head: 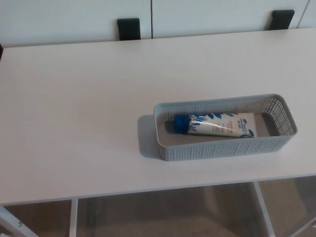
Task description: The robot walks towards a table in front, picks a shampoo with left hand and puts it in a small grey container
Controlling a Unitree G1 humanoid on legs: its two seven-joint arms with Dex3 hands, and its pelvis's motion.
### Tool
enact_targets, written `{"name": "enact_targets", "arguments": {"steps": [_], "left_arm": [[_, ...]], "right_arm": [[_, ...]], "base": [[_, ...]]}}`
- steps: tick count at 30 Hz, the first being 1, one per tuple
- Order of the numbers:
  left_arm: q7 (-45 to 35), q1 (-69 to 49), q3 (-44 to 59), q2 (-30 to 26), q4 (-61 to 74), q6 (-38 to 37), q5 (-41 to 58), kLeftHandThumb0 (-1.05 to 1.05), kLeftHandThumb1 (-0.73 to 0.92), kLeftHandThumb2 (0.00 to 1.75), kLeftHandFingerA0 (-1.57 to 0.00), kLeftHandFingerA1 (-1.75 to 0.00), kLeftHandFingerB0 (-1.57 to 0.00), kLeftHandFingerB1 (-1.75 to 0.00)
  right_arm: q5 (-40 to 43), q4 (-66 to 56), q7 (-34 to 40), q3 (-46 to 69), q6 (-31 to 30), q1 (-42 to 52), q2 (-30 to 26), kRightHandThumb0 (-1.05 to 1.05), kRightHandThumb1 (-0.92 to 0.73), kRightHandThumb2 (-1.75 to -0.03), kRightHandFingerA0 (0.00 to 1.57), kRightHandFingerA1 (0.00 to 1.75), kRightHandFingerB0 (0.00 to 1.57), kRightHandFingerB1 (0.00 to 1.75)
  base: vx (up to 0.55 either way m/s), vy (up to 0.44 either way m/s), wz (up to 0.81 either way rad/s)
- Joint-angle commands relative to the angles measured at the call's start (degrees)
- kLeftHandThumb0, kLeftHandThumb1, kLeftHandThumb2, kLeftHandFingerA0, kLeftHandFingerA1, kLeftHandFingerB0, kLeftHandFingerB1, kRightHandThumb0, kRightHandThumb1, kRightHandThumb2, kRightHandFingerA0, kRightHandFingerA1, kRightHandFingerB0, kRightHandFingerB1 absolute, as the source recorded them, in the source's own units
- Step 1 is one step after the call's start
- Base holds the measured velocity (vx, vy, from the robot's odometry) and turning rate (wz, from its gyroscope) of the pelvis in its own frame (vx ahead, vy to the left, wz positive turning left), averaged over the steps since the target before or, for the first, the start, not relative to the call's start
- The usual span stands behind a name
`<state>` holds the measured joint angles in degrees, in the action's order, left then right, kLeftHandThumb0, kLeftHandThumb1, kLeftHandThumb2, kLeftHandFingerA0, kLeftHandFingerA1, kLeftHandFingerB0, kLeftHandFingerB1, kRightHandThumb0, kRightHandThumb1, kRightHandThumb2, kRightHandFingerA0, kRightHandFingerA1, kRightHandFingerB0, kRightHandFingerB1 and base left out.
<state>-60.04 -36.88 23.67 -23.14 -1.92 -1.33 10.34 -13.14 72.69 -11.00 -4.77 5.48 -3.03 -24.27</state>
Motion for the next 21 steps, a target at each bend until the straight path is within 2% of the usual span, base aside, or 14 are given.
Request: {"name": "enact_targets", "arguments": {"steps": [1, 2, 3, 6, 7, 8, 12, 13, 14, 16, 17, 18, 20, 21], "left_arm": [[46.1, 32.0, -8.1, 2.8, -41.7, 9.2, -19.1, -0.41, 0.66, 0.58, -0.46, -0.57, -0.36, -0.40], [48.3, 33.3, -6.3, 4.5, -43.5, 9.1, -16.8, -0.40, 0.70, 0.61, -0.44, -0.51, -0.57, -0.54], [50.8, 34.1, -5.1, 6.2, -46.6, 7.8, -15.0, -0.37, 0.69, 0.60, -0.43, -0.53, -0.52, -0.51], [53.6, 31.7, -7.3, 6.7, -50.5, 4.8, -17.0, -0.38, 0.67, 0.59, -0.48, -0.58, -0.53, -0.51], [57.0, 30.4, -14.8, 5.6, -53.2, 3.9, -24.7, -0.44, 0.67, 0.60, -0.66, -0.73, -0.65, -0.49], [57.2, 29.3, -19.1, 4.7, -54.8, 2.8, -28.5, -0.43, 0.47, 0.82, -0.63, -0.71, -0.33, -0.53], [54.7, 29.2, -22.1, 3.3, -57.9, 0.5, -28.5, -0.49, 0.47, 0.82, -0.61, -0.64, -0.35, -0.53], [52.7, 29.8, -20.7, 2.5, -57.7, -0.9, -26.2, -0.46, 0.62, 0.59, -0.66, -0.59, -0.44, -0.43], [52.0, 30.1, -20.5, 2.2, -58.7, -1.2, -25.2, -0.50, 0.50, 0.85, -0.58, -0.64, -0.36, -0.53], [51.3, 29.9, -20.9, 1.8, -60.1, -1.1, -24.5, -0.50, 0.50, 0.86, -0.57, -0.63, -0.37, -0.53], [51.3, 29.8, -21.5, 1.6, -60.5, -1.3, -24.8, -0.45, 0.64, 0.60, -0.64, -0.54, -0.46, -0.41], [50.0, 29.4, -22.8, 1.2, -61.2, -1.8, -25.0, -0.43, 0.63, 0.59, -0.65, -0.65, -0.45, -0.42], [48.6, 28.5, -23.8, 0.8, -62.3, -3.1, -24.7, -0.43, 0.63, 0.58, -0.70, -0.75, -0.46, -0.42], [48.4, 28.0, -24.3, 0.8, -62.9, -3.5, -24.6, -0.42, 0.64, 0.58, -0.70, -0.69, -0.48, -0.42]], "right_arm": [[0.3, 1.0, -0.7, 0.2, 0.8, 2.1, -0.8, -0.24, -0.71, -0.60, 0.62, 0.48, 0.47, 0.40], [0.2, 1.1, -0.6, 0.2, 0.8, 2.1, -0.7, -0.24, -0.71, -0.61, 0.62, 0.47, 0.47, 0.40], [0.0, 1.3, -0.4, 0.0, 1.0, 2.3, -0.4, -0.25, -0.71, -0.60, 0.62, 0.47, 0.47, 0.40], [-0.2, 1.3, -0.3, -0.3, 1.9, 3.8, -0.4, -0.24, -0.71, -0.61, 0.62, 0.48, 0.48, 0.40], [0.1, 1.3, -0.5, 0.0, 1.8, 3.5, -0.5, -0.25, -0.73, -0.61, 0.60, 0.47, 0.47, 0.40], [0.3, 1.3, -0.6, 0.2, 1.8, 3.7, -0.7, -0.25, -0.73, -0.61, 0.60, 0.47, 0.47, 0.39], [-0.1, 1.2, -0.8, 0.0, 2.1, 4.2, -1.4, -0.25, -0.73, -0.61, 0.63, 0.47, 0.48, 0.40], [-0.3, 1.2, -0.9, -0.3, 1.7, 2.9, -1.2, -0.25, -0.72, -0.61, 0.63, 0.48, 0.48, 0.40], [-0.3, 1.2, -0.9, -0.3, 1.8, 2.9, -0.9, -0.25, -0.71, -0.60, 0.63, 0.48, 0.48, 0.40], [-0.4, 1.4, -0.2, -0.4, 1.9, 3.9, -0.4, -0.26, -0.72, -0.61, 0.64, 0.48, 0.48, 0.40], [-0.4, 1.4, -0.1, -0.4, 2.0, 4.5, -0.3, -0.25, -0.71, -0.61, 0.63, 0.47, 0.48, 0.40], [-0.2, 1.2, -0.1, -0.4, 2.4, 5.7, -0.3, -0.25, -0.72, -0.61, 0.61, 0.47, 0.47, 0.40], [0.0, 1.2, 0.1, -0.2, 2.8, 7.7, -0.2, -0.24, -0.71, -0.61, 0.60, 0.47, 0.48, 0.40], [0.2, 1.4, 0.3, 0.0, 3.1, 8.9, -0.2, -0.24, -0.71, -0.61, 0.60, 0.47, 0.47, 0.40]], "base": [[0.00, 0.000, 0.00], [0.00, 0.000, 0.00], [0.00, 0.000, 0.00], [0.00, 0.000, 0.00], [0.00, 0.000, 0.00], [0.00, 0.000, 0.00], [0.00, 0.000, 0.00], [0.00, 0.000, 0.00], [0.00, 0.000, 0.00], [0.00, 0.000, 0.00], [0.00, 0.000, 0.00], [0.00, 0.000, 0.00], [0.00, 0.000, 0.00], [0.00, 0.000, 0.00]]}}
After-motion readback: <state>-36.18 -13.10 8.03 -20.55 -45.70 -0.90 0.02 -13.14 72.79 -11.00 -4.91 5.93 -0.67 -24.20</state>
